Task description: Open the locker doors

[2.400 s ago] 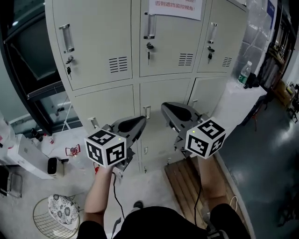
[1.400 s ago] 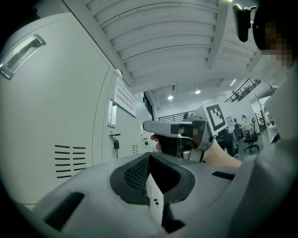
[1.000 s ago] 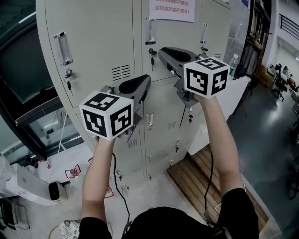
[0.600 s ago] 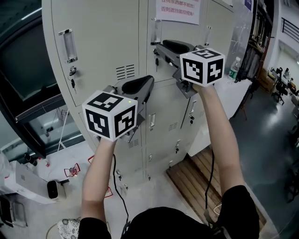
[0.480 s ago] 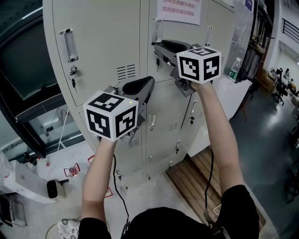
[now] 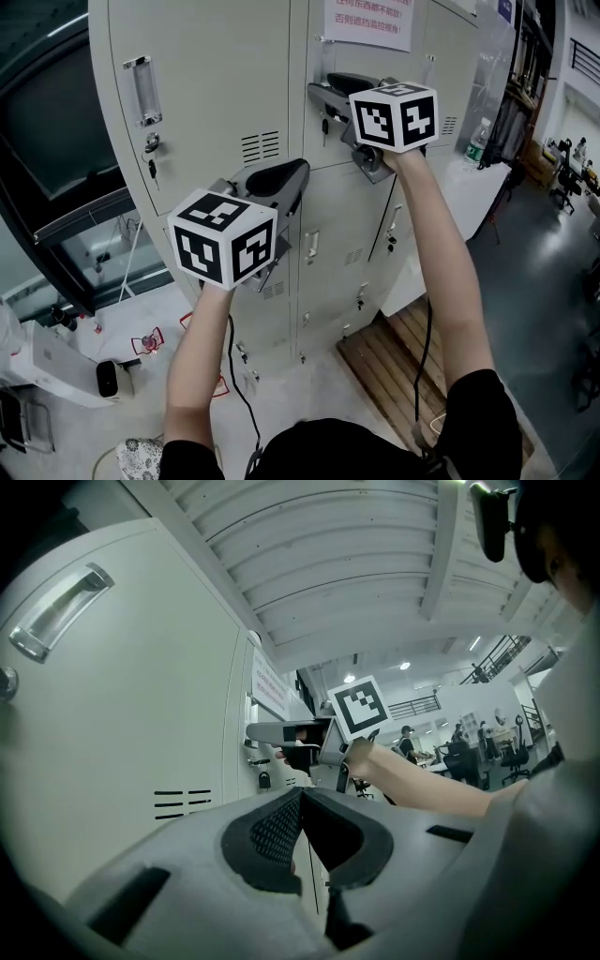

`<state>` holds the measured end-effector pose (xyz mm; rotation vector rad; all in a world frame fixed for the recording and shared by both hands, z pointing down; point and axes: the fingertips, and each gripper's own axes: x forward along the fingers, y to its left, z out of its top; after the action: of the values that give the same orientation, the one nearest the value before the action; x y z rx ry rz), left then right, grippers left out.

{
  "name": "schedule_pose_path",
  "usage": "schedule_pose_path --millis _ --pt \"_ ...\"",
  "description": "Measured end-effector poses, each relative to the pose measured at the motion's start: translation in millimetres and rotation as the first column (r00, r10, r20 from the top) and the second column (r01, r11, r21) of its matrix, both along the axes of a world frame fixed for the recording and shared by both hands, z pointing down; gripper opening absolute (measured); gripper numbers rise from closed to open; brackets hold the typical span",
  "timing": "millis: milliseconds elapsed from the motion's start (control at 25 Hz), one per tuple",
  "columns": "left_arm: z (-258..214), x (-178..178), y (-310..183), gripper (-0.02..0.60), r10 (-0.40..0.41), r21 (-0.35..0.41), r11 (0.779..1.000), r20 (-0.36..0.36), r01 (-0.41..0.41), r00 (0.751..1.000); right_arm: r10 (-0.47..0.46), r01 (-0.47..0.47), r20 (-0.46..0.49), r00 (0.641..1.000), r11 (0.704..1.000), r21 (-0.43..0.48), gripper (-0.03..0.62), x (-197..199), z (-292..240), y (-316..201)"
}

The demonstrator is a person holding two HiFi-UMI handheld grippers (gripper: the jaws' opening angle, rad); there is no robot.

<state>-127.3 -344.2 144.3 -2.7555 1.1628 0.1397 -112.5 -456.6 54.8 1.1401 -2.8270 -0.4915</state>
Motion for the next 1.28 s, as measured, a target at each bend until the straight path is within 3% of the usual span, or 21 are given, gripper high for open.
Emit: schedule_pose_path --millis 840,1280 --pt "6.0 -17.6 1.8 0.018 -0.017 0.002 1.000 -0.019 0.017 1.000 0.019 -0.018 0.018 1.000 0.999 -0.052 0.193 -9.1 -2.5 -11.0" --pt "9.1 -13.4 14.5 0.018 0.013 0.000 1.000 -0.013 -0.013 1.000 0.028 -0.028 0.006 1.000 0.998 -0.048 0.193 -4.5 -3.1 4.3"
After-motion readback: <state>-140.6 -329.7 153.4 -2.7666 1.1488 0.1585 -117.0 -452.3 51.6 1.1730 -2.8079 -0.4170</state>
